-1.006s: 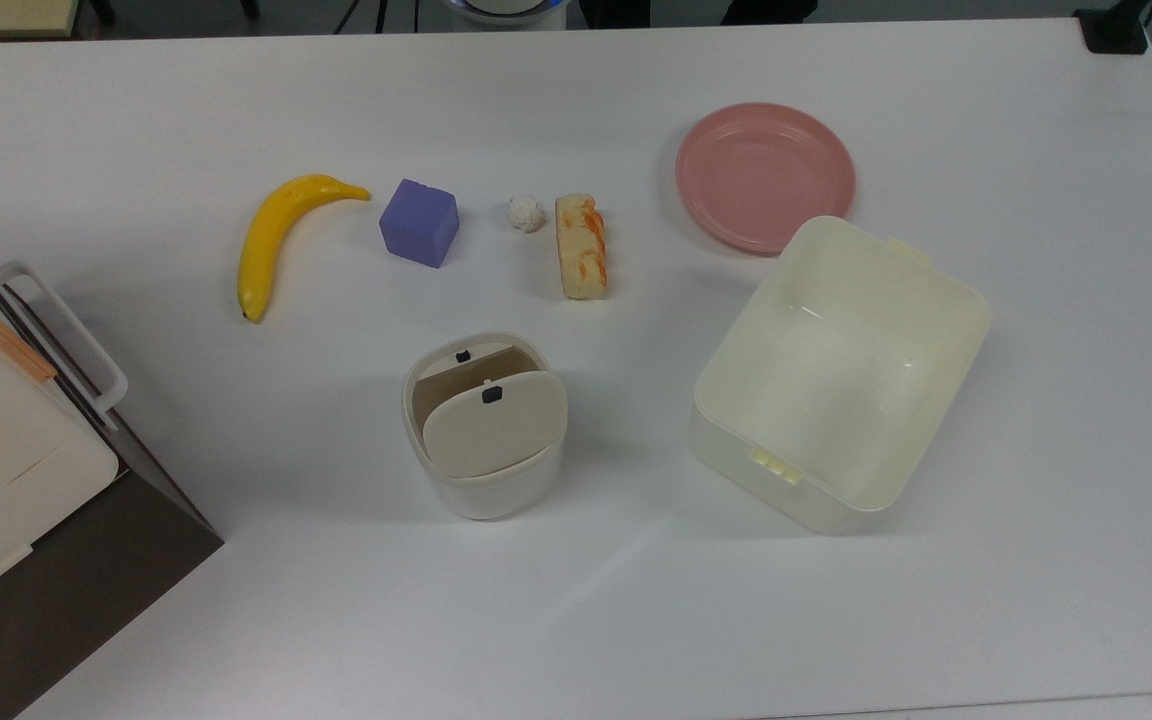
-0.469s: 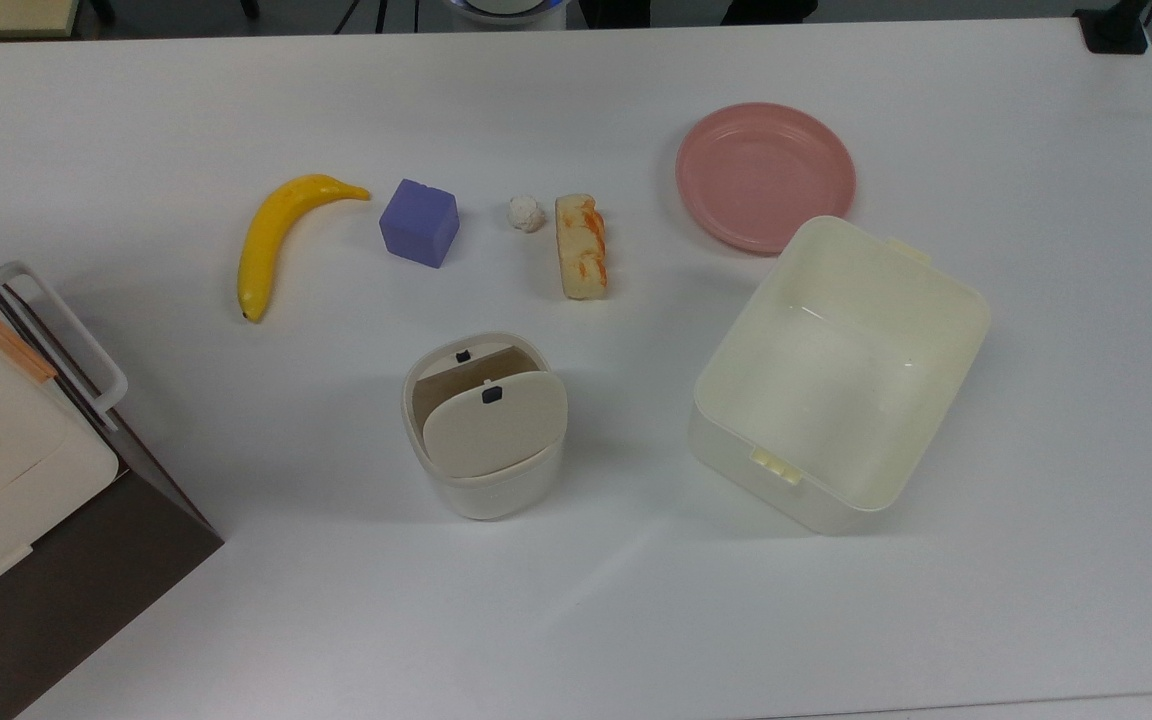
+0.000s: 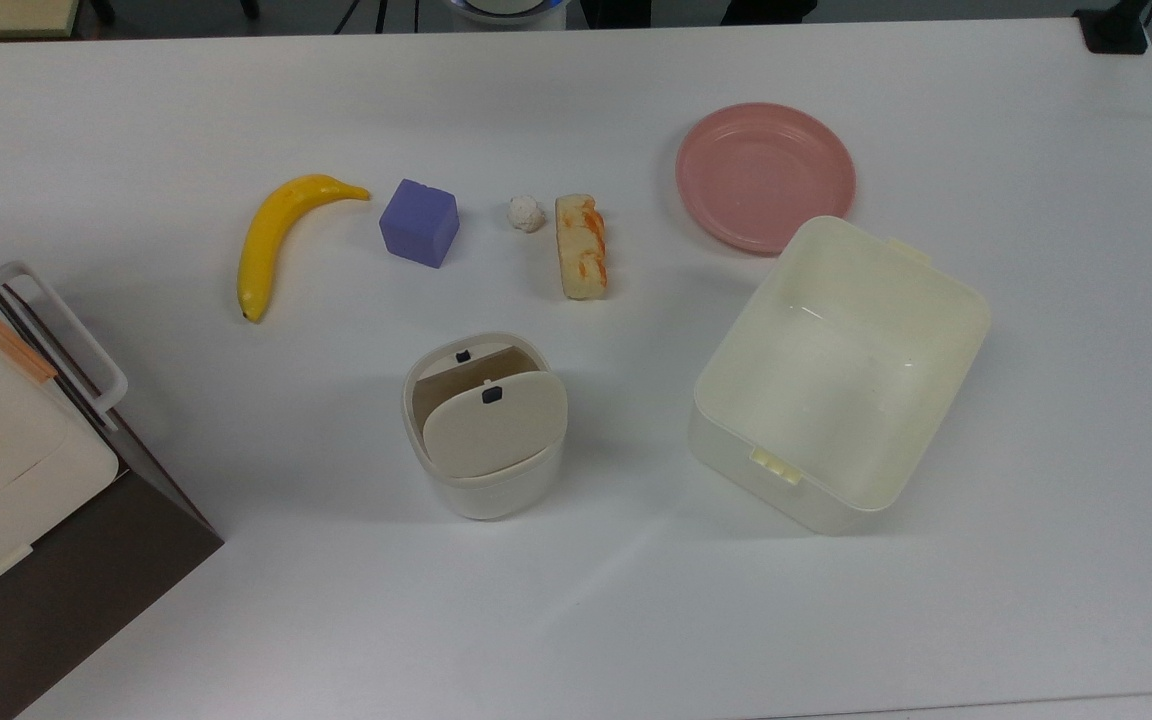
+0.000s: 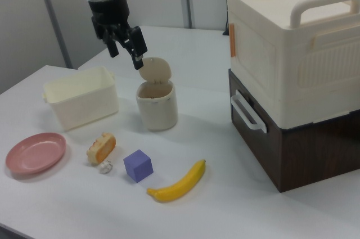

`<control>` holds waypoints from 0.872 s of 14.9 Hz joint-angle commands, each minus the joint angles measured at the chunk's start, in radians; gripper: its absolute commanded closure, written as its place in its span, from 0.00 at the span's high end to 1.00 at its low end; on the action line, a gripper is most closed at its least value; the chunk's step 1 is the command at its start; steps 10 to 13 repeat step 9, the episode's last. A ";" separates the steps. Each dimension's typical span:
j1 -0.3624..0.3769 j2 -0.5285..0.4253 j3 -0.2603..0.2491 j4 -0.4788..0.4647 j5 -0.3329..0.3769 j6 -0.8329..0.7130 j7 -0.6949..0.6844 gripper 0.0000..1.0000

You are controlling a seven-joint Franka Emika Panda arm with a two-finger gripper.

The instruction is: Open the trash can

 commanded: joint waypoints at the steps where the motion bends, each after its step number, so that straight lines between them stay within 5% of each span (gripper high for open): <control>1: 0.015 -0.009 -0.012 -0.013 0.021 -0.050 -0.105 1.00; 13: 0.015 0.000 -0.011 -0.008 0.018 -0.042 -0.040 1.00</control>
